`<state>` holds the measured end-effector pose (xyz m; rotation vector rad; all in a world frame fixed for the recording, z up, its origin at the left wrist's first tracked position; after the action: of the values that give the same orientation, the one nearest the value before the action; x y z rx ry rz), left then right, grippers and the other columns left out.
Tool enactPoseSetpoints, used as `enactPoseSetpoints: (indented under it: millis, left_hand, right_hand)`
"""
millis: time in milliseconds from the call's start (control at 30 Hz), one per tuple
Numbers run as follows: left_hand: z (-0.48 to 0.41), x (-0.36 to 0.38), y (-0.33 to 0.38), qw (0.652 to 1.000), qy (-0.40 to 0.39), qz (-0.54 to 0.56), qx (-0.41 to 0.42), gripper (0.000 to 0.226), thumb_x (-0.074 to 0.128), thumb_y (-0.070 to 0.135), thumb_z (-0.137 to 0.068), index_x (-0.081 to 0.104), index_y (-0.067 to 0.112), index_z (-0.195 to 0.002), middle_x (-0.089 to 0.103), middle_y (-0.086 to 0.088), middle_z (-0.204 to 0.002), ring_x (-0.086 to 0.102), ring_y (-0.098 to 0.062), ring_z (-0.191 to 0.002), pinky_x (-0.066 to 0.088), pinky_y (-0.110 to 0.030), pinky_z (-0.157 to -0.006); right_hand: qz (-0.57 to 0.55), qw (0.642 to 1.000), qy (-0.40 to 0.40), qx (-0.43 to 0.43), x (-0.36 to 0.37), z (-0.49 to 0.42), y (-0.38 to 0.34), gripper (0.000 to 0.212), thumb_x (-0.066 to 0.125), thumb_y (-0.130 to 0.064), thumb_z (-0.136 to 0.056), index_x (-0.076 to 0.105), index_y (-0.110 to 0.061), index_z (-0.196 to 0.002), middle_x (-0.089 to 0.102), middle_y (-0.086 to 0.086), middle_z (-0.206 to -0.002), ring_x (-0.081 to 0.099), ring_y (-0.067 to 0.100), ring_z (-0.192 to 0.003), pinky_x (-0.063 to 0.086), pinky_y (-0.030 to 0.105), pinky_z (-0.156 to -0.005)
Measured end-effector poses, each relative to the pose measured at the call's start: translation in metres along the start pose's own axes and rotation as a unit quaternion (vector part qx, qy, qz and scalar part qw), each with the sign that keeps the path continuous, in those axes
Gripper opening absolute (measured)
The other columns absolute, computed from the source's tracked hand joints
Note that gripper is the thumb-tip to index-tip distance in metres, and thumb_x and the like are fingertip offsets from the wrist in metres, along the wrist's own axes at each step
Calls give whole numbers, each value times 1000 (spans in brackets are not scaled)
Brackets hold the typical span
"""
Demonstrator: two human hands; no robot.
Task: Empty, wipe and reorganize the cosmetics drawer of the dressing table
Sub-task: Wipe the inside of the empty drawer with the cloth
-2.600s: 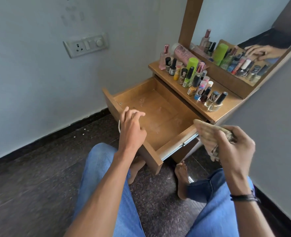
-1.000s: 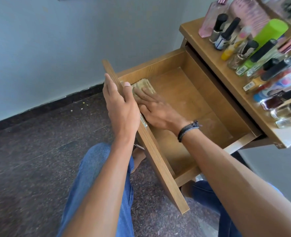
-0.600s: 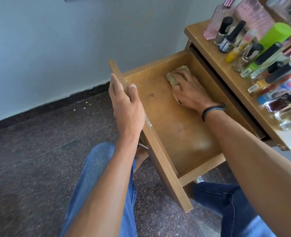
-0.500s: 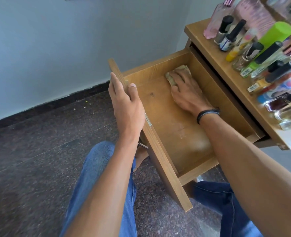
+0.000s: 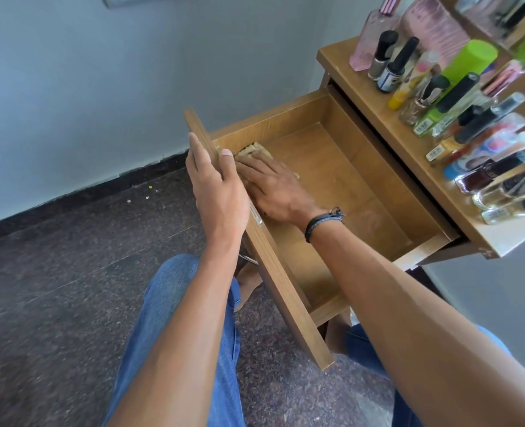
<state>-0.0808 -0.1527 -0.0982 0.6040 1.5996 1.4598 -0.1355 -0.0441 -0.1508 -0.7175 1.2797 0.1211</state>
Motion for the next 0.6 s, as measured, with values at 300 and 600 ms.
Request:
enactPoseSetpoints:
  millis: [300,600]
  left_hand:
    - [-1,0,-2,1000,-7,7,0,60,40,27,-108,15,16,-161,24,2,-163,33,-4,-139,19,13,-82]
    - [-2,1,-1,1000,0,4,3,59,41,26,-108,16,15,-160,29,2,-159,37,-2,-134,23,10,-82]
  right_hand:
    - [52,994,-78,-58,-5,33,40,54,26,-47,-108,17,-39,-161,13,-17,-168,2,12,-156,6,40,-126]
    - [59,997,-36,30,4,8,10,55,23,-39,-109,14,-32,-163,9,-10,-171,1,19,-158,10,44,-126]
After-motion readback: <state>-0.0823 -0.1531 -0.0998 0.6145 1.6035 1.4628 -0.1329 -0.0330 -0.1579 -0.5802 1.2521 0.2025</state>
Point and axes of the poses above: each hand's wrist, its own z-axis away from the middle knuckle, its own x-axis out of the palm, y = z × x, the point moved 9 cm from there along -z, towards the middle knuckle
